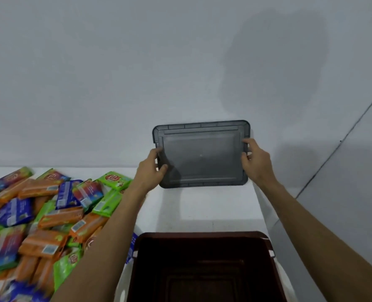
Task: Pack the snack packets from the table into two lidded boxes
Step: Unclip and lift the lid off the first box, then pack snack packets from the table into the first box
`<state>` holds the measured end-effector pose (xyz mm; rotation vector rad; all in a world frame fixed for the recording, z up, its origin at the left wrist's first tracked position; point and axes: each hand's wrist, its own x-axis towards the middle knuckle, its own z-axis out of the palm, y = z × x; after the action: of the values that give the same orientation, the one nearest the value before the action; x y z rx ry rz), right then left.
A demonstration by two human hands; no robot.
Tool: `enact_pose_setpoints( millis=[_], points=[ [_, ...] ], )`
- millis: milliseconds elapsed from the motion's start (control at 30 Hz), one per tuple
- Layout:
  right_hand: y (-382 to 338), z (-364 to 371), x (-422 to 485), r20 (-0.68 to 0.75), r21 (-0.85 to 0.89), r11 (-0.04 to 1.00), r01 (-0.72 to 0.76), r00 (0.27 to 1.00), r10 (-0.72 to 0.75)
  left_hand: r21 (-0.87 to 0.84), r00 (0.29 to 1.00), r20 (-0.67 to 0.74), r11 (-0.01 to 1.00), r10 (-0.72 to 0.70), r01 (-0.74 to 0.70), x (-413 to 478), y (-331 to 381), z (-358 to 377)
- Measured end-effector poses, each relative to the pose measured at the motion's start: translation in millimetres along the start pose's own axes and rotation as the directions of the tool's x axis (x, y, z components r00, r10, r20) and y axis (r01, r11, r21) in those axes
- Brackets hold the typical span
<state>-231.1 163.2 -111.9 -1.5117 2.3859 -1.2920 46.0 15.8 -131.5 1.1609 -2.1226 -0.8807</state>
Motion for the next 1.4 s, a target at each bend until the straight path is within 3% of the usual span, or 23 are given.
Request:
enact_pose_setpoints(
  millis=[167,367,600,700,933,1100,1200,1400],
  points=[
    [18,33,20,0.035,0.025,0.996,-0.086,0.996,0.085,0.014,0.993,0.114,1.000,-0.010,0.008,38,-33,21],
    [24,40,20,0.108,0.078,0.973,-0.219,0.972,0.210,-0.017,0.992,0.124,1.000,0.010,-0.008,48,-44,31],
    [16,26,-8,0.111,-0.002,0.988,-0.155,0.982,0.155,0.109,0.997,0.081,0.994,0.004,-0.013,7,-43,17],
    [4,21,-28,0.201,-0.010,0.991,-0.136,0.970,0.135,0.125,0.996,0.084,0.992,-0.030,0.020,-31,-46,-1],
    [-72,36,-62,0.514,-0.047,0.995,0.093,0.856,-0.055,0.222,0.992,0.027,0.968,-0.127,0.118,-116,-71,-60],
    [-133,88,-71,0.649,-0.037,0.977,0.211,0.748,-0.137,0.306,0.984,-0.044,0.935,-0.173,0.178,-143,-108,-113],
    [-169,132,-69,0.701,-0.045,0.970,0.238,0.699,-0.139,0.365,0.974,-0.077,0.904,-0.211,0.224,-143,-134,-143],
    [-209,225,-62,0.752,-0.124,0.976,0.180,0.659,-0.026,0.555,0.952,0.074,0.806,-0.296,0.207,-139,-201,-196]
  ],
)
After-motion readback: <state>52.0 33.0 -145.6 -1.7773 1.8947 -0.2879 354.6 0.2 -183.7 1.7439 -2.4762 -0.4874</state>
